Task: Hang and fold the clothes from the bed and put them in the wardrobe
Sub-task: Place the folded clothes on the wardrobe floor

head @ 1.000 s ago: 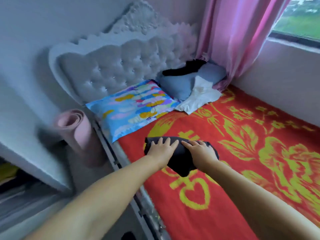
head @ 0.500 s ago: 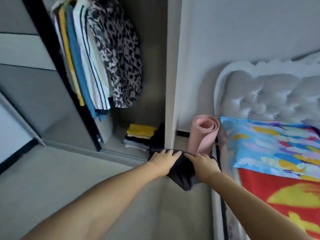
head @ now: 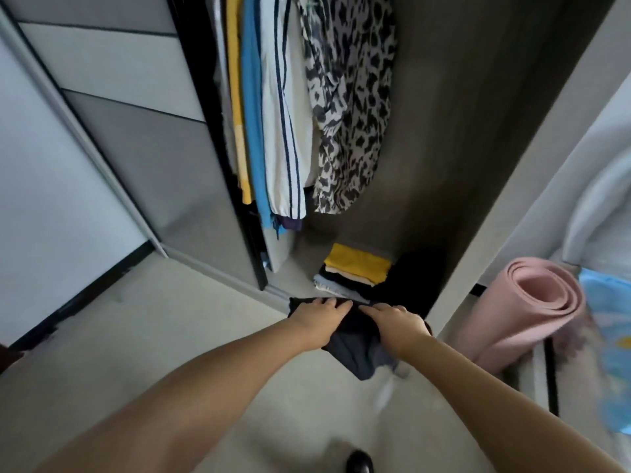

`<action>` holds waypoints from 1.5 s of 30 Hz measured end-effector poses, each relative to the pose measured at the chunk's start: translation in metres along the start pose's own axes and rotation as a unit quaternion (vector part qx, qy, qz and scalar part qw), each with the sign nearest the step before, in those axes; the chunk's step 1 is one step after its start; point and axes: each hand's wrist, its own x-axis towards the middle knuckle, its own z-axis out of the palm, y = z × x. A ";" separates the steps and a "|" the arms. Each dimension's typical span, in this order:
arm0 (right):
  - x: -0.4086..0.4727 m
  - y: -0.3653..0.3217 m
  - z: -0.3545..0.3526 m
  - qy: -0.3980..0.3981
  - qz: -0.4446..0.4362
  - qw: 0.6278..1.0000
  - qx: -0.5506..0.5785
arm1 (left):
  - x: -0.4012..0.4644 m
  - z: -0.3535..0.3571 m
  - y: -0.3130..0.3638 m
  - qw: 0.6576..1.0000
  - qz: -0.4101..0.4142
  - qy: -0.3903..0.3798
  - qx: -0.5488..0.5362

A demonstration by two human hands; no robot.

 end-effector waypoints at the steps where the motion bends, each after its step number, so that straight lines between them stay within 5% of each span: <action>1: 0.018 0.003 -0.002 -0.006 -0.001 1.000 -0.001 | 0.015 0.000 -0.010 1.000 0.001 -0.003 -0.002; 19: 0.412 0.166 0.026 -0.027 0.041 0.995 0.090 | 0.441 0.032 -0.149 0.995 0.074 -0.061 0.033; 29: 0.592 0.217 0.146 0.111 0.168 0.979 0.045 | 0.647 0.172 -0.200 0.989 0.024 0.112 0.090; 37: 0.618 0.204 0.285 -0.091 0.121 0.977 0.147 | 0.658 0.303 -0.233 0.987 0.082 -0.138 0.003; 45: 0.627 0.222 0.246 -0.161 0.129 0.964 0.165 | 0.671 0.259 -0.221 0.971 0.059 -0.232 0.019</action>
